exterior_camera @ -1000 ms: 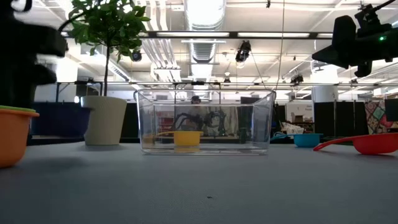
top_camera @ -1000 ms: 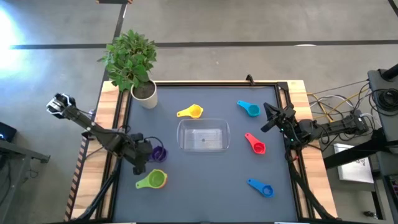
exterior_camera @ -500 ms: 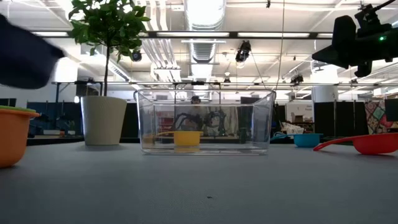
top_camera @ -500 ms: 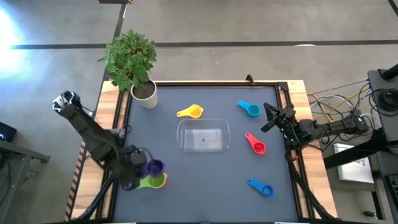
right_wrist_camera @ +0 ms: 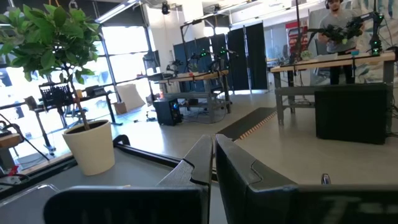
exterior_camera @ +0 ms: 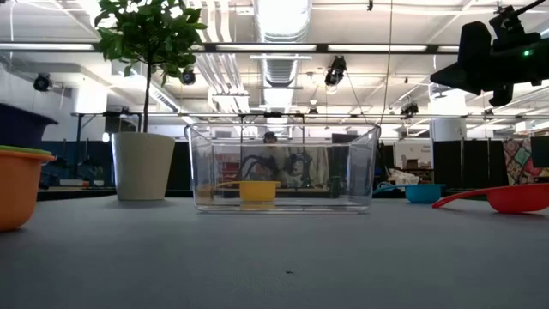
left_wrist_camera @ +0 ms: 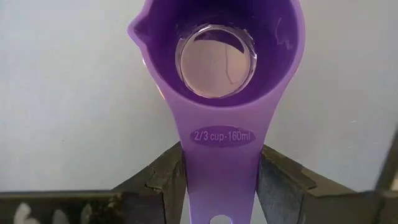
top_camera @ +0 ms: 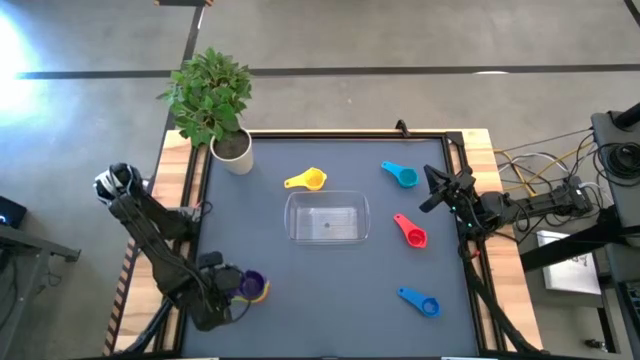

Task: Nest measuring cups in basket
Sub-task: Stack the violet measuring cup on top of the green measuring cup, then stack the yellow measuring cup on top of the violet measuring cup

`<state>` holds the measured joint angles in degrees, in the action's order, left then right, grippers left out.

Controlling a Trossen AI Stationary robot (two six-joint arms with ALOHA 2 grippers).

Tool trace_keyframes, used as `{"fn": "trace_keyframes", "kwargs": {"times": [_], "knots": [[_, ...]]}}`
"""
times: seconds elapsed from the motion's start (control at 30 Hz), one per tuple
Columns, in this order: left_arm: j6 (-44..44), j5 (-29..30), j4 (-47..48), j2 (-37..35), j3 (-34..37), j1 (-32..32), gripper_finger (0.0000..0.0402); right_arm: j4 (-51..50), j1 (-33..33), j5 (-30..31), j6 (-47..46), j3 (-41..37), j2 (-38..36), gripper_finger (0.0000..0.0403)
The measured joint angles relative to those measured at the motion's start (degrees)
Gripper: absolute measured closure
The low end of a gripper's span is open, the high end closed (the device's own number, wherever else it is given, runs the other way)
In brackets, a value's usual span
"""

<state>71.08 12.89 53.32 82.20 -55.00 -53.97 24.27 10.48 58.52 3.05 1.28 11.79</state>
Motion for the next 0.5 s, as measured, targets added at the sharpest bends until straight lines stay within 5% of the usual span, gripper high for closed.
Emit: {"fn": "trace_keyframes", "kwargs": {"times": [0.2,0.5], "knots": [[0.4,-0.3,-3.6,0.2,0.0,-0.5,0.0241,0.0,0.0,0.0,0.0,0.0,0.0,0.0394],[-1.0,1.0,-2.8,-2.4,-0.1,-0.5,0.0136,0.0,0.0,0.0,0.0,0.0,0.0,0.0394]]}}
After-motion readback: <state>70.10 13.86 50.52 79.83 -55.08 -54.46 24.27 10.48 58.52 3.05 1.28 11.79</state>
